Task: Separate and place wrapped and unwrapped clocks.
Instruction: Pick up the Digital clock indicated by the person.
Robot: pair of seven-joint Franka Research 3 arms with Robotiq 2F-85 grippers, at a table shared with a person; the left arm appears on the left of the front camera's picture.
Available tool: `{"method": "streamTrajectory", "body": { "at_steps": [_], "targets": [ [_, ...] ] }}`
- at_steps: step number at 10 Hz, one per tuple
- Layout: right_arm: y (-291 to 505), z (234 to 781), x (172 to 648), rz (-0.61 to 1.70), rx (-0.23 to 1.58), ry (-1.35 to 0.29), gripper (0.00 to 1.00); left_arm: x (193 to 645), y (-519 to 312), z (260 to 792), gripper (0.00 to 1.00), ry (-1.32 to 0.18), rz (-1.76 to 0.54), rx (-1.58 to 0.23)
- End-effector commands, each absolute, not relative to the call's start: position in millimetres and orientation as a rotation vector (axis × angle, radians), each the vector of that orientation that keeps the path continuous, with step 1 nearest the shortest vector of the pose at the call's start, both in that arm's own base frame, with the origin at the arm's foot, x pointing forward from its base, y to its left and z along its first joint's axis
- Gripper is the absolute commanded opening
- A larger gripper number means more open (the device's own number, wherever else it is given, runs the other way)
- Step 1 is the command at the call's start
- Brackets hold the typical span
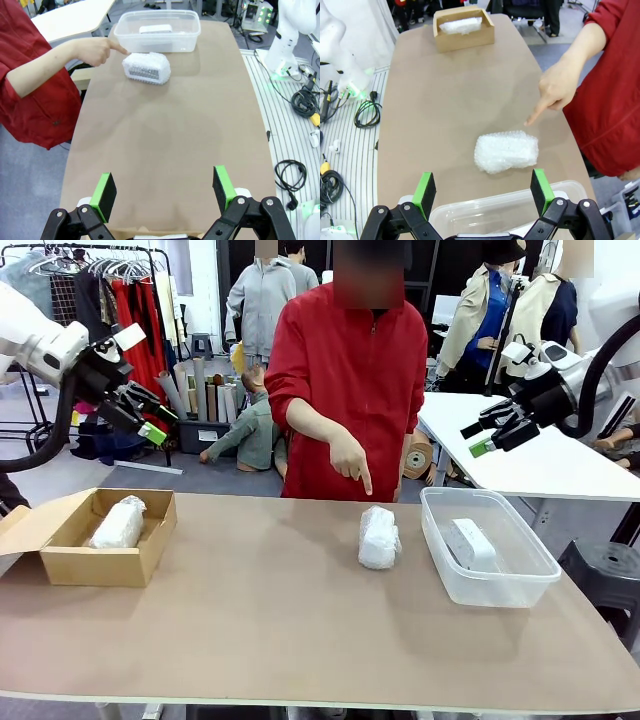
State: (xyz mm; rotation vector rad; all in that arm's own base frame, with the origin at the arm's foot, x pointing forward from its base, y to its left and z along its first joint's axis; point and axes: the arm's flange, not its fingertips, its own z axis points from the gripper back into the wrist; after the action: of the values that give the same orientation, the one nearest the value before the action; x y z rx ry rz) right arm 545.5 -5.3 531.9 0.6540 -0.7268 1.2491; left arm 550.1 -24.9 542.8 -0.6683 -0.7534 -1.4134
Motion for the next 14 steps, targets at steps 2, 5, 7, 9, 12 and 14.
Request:
{"method": "streamTrajectory", "body": {
  "at_steps": [2,5,7,9,12,14],
  "targets": [
    [-4.2,533.6,545.1,1.252,0.653,-0.731,1.00,548.7,-24.4,543.7,1.00,-0.751,-1.412,-0.675],
    [-4.2,533.6,545.1,1.252,0.653,-0.731,1.00,548.7,-24.4,543.7,1.00,-0.751,-1.412,-0.675],
    [-4.2,533.6,545.1,1.252,0.653,-0.731,1.00,555.4,-29.4,549.7,1.00,-0.686,-1.412,-0.646],
    [-4.2,533.6,545.1,1.252,0.653,-0.731,1.00,557.5,-66.1,561.8,1.00,-0.526,-1.368,-0.583],
    [-4.2,533.6,545.1,1.252,0.653,-0.731,1.00,562.2,-142.2,571.8,1.00,-0.428,-1.224,-0.422],
    [-4.2,533.6,545.1,1.252,0.653,-0.731,1.00,578.3,-188.8,560.1,1.00,-0.406,-1.115,-0.356]
  ]
}}
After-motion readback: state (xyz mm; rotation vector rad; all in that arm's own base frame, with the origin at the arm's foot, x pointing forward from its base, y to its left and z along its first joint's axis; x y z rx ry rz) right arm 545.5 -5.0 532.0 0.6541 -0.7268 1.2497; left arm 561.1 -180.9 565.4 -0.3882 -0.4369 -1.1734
